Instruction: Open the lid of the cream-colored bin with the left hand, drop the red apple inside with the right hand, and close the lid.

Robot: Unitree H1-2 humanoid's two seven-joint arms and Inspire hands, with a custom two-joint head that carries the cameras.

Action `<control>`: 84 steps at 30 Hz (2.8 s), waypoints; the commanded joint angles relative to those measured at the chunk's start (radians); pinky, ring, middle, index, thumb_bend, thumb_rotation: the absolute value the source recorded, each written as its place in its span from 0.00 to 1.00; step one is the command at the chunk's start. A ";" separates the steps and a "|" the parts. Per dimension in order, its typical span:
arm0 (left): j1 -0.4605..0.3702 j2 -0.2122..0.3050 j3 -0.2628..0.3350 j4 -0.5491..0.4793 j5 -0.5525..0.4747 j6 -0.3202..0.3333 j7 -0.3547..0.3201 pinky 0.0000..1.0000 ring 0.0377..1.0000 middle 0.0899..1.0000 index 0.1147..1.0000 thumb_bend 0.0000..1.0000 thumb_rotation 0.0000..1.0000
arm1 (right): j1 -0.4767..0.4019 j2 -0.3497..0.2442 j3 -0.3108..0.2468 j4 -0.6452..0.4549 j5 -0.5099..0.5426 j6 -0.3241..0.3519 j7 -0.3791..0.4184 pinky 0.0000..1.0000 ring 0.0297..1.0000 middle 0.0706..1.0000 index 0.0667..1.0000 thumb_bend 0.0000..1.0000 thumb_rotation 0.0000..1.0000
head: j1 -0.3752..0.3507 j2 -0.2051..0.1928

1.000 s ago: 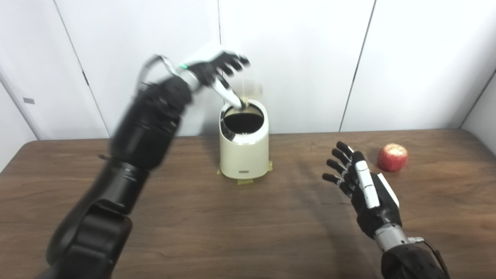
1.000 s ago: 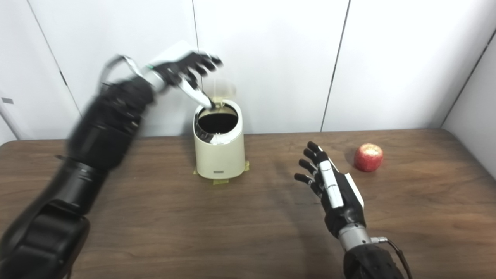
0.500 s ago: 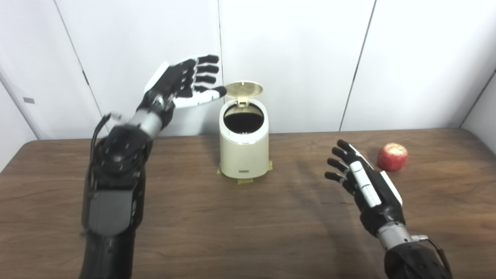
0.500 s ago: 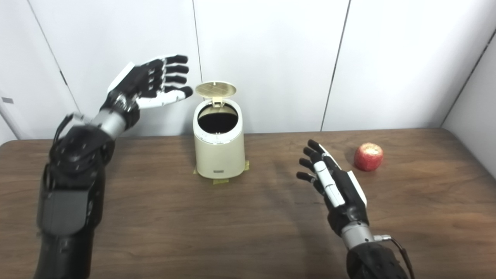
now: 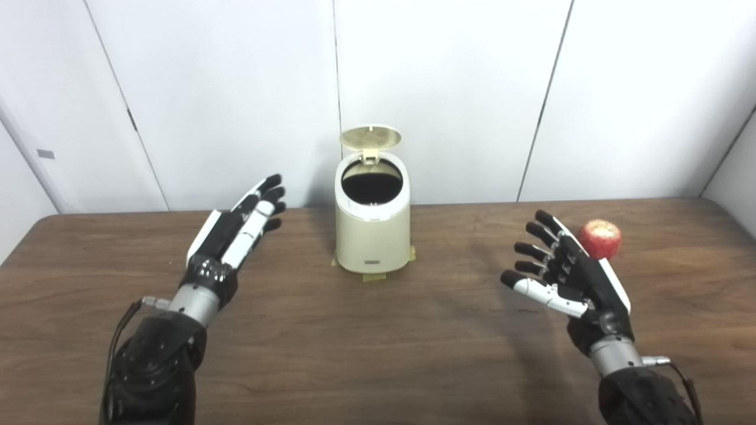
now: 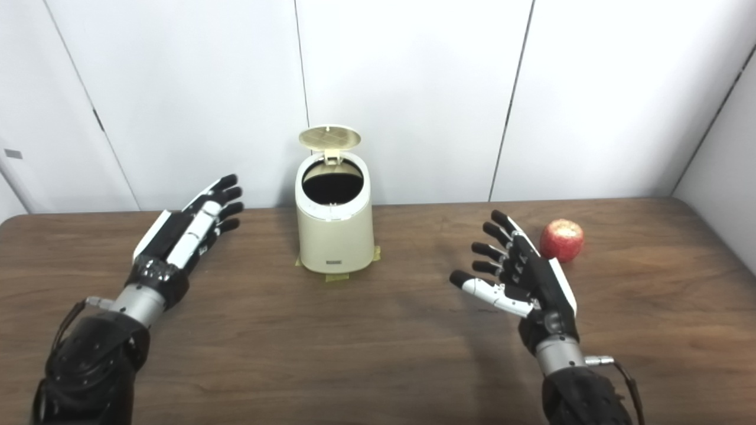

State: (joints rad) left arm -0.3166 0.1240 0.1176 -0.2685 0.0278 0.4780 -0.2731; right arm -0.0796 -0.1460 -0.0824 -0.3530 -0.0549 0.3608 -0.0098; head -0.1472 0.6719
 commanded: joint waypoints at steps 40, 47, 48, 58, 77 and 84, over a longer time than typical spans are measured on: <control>0.114 0.161 -0.086 -0.110 -0.241 -0.008 0.163 1.00 0.99 1.00 1.00 0.50 1.00 | -0.402 -0.405 0.045 0.346 -0.815 0.106 0.348 0.67 0.84 0.87 0.85 0.90 0.06 | -0.261 -0.003; 0.121 0.192 -0.109 -0.132 -0.302 -0.008 0.222 1.00 0.98 0.98 1.00 0.45 1.00 | -0.474 -0.431 0.115 0.509 -0.794 0.097 0.313 0.78 0.87 0.86 0.83 0.92 0.07 | -0.261 0.003; 0.121 0.199 -0.115 -0.134 -0.312 -0.008 0.235 1.00 0.98 0.98 1.00 0.45 1.00 | -0.480 -0.435 0.122 0.528 -0.790 0.093 0.306 0.77 0.88 0.87 0.83 0.93 0.08 | -0.260 0.003; 0.124 0.287 -0.188 -0.163 -0.412 -0.008 0.345 1.00 0.98 0.98 1.00 0.46 1.00 | -0.522 -0.451 0.202 0.662 -0.788 0.087 0.264 0.82 0.87 0.88 0.82 0.92 0.14 | -0.258 0.009; 0.106 0.388 -0.293 -0.200 -0.531 -0.008 0.501 1.00 0.97 0.98 1.00 0.46 1.00 | -0.521 -0.436 0.255 0.750 -0.722 0.035 0.135 0.64 0.78 0.79 0.74 0.88 0.12 | -0.249 0.016; 0.105 0.385 -0.302 -0.205 -0.560 -0.008 0.532 1.00 0.99 0.99 1.00 0.46 1.00 | -0.498 -0.411 0.205 0.773 -0.627 -0.080 -0.012 0.52 0.49 0.53 0.50 0.59 0.03 | -0.248 0.016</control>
State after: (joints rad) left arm -0.1697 0.4903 -0.1895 -0.4383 -0.5199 0.4792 0.2461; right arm -0.5441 -0.5417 0.1420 0.4328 -0.6989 0.3269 0.0314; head -0.3942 0.6872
